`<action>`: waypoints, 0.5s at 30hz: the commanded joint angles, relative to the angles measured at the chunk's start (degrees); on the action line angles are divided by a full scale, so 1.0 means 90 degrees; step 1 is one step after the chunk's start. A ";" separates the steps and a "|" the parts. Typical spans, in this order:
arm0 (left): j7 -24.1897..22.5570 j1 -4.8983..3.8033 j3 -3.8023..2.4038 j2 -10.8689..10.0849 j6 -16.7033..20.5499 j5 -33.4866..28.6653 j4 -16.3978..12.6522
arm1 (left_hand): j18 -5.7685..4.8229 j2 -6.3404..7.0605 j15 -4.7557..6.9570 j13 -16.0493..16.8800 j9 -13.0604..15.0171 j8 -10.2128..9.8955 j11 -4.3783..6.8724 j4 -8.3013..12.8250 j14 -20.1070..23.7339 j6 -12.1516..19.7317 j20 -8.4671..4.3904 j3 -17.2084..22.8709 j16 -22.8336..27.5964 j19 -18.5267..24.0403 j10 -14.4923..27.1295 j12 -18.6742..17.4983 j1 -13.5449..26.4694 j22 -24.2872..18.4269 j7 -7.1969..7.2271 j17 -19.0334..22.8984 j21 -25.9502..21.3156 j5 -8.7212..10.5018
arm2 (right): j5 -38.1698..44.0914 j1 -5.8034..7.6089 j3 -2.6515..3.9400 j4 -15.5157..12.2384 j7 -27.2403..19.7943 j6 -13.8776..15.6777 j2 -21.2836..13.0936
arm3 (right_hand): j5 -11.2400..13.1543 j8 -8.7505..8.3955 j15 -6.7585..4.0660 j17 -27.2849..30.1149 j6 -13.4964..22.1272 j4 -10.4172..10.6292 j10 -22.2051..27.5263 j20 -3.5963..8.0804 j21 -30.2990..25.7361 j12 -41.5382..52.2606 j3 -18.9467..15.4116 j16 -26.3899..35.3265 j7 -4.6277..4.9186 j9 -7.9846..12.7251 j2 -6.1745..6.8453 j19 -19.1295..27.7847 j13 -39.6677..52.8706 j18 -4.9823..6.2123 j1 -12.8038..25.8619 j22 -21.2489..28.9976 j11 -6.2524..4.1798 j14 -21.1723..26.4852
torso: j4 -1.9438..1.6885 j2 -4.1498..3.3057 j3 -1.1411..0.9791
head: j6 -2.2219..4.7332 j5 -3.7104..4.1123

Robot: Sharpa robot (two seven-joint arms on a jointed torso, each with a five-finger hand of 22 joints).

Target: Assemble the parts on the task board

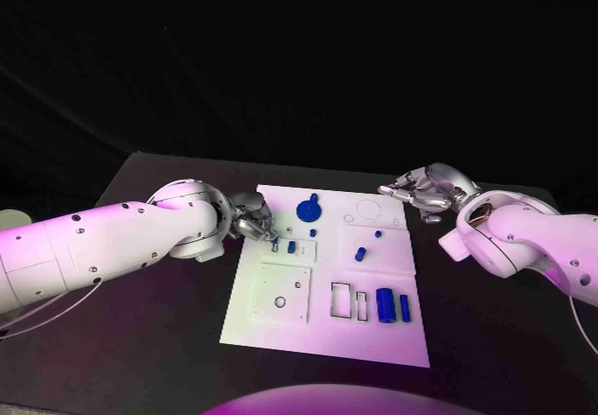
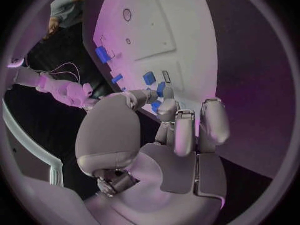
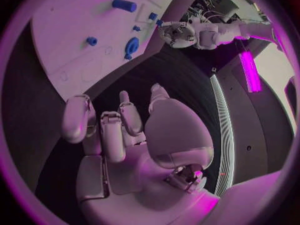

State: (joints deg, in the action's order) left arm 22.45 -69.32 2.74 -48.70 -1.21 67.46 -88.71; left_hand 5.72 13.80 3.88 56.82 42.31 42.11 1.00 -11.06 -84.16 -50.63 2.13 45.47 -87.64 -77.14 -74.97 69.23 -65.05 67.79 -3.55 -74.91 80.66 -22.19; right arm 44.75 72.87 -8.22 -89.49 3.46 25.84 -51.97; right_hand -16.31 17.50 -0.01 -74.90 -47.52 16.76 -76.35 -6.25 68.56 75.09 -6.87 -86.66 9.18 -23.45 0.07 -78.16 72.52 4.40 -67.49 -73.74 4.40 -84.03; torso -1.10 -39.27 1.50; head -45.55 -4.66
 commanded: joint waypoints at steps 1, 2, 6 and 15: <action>0.0139 0.0010 0.0005 0.0028 -0.0074 0.0117 0.0000 | -0.0107 -0.0025 0.0044 0.0010 0.0006 0.0016 -0.0003 0.1285 -0.0520 -0.0033 0.0007 0.1275 -0.0022 -0.0048 -0.0042 0.0037 0.0013 0.0008 0.0006 -0.1225 0.0022 -0.0033 | 0.0024 -0.0005 0.0000 -0.0003 -0.0024 -0.0089 0.0001 | -0.0042 0.0005 0.0020 -0.0668 0.0016 0.0004 0.0025 0.0000 -0.0009 0.0011 -0.0025 0.0032 -0.0016 0.0010 -0.0042 0.0046 0.0005 0.0099 0.0017 -0.0002 -0.0006 -0.0425 | 0.0000 0.0002 -0.0002 | -0.0017 0.0007; 0.0152 0.0013 0.0008 0.0036 -0.0094 0.0118 0.0003 | -0.0107 -0.0025 0.0044 0.0010 0.0006 0.0016 -0.0003 0.1285 -0.0520 -0.0033 0.0007 0.1275 -0.0022 -0.0048 -0.0042 0.0037 0.0013 0.0008 0.0006 -0.1225 0.0022 -0.0033 | 0.0024 -0.0005 0.0000 -0.0004 -0.0024 -0.0091 0.0001 | -0.0042 0.0005 0.0020 -0.0668 0.0016 0.0004 0.0025 0.0000 -0.0009 0.0011 -0.0025 0.0032 -0.0016 0.0010 -0.0042 0.0046 0.0005 0.0099 0.0017 -0.0002 -0.0006 -0.0425 | 0.0001 0.0004 -0.0002 | -0.0020 0.0008; 0.0190 0.0019 0.0015 0.0057 -0.0160 0.0133 0.0021 | -0.0107 -0.0025 0.0044 0.0010 0.0006 0.0016 -0.0003 0.1285 -0.0520 -0.0033 0.0007 0.1275 -0.0022 -0.0048 -0.0042 0.0037 0.0013 0.0008 0.0006 -0.1225 0.0022 -0.0033 | 0.0024 -0.0005 0.0000 -0.0003 -0.0023 -0.0095 0.0001 | -0.0042 0.0009 0.0019 -0.0669 0.0016 0.0004 0.0021 0.0002 -0.0011 0.0014 -0.0035 0.0032 -0.0017 0.0011 -0.0048 0.0045 0.0007 0.0099 0.0011 -0.0003 -0.0007 -0.0425 | 0.0003 0.0006 0.0001 | -0.0029 0.0011; 0.0183 0.0025 0.0033 0.0090 -0.0233 0.0211 0.0026 | -0.0107 -0.0013 0.0047 0.0001 0.0005 0.0013 0.0000 0.1295 -0.0519 -0.0040 0.0004 0.1276 -0.0021 -0.0050 -0.0043 0.0030 0.0014 0.0010 0.0009 -0.1223 0.0025 -0.0045 | 0.0024 -0.0005 0.0000 0.0001 -0.0022 -0.0108 0.0004 | -0.0042 0.0009 0.0019 -0.0669 0.0016 0.0004 0.0021 0.0002 -0.0011 0.0014 -0.0035 0.0032 -0.0017 0.0011 -0.0048 0.0045 0.0007 0.0099 0.0011 -0.0003 -0.0007 -0.0425 | -0.0008 0.0010 -0.0004 | -0.0041 0.0024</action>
State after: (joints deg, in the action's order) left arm 23.92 -69.13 3.02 -48.06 -2.03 68.60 -88.36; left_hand 5.72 14.19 3.88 56.86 42.25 42.02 1.00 -10.25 -84.15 -50.73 2.05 46.27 -87.63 -77.21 -74.96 69.23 -64.66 67.84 -3.66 -74.91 80.66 -22.29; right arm 44.75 72.86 -8.23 -89.49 3.46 25.75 -51.97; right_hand -16.31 17.50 -0.01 -74.90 -47.52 16.76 -76.35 -6.25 68.56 75.09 -6.86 -86.66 9.18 -23.41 0.07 -78.16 72.51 4.40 -67.49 -73.74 4.40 -84.03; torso -1.13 -39.18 1.48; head -45.91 -4.50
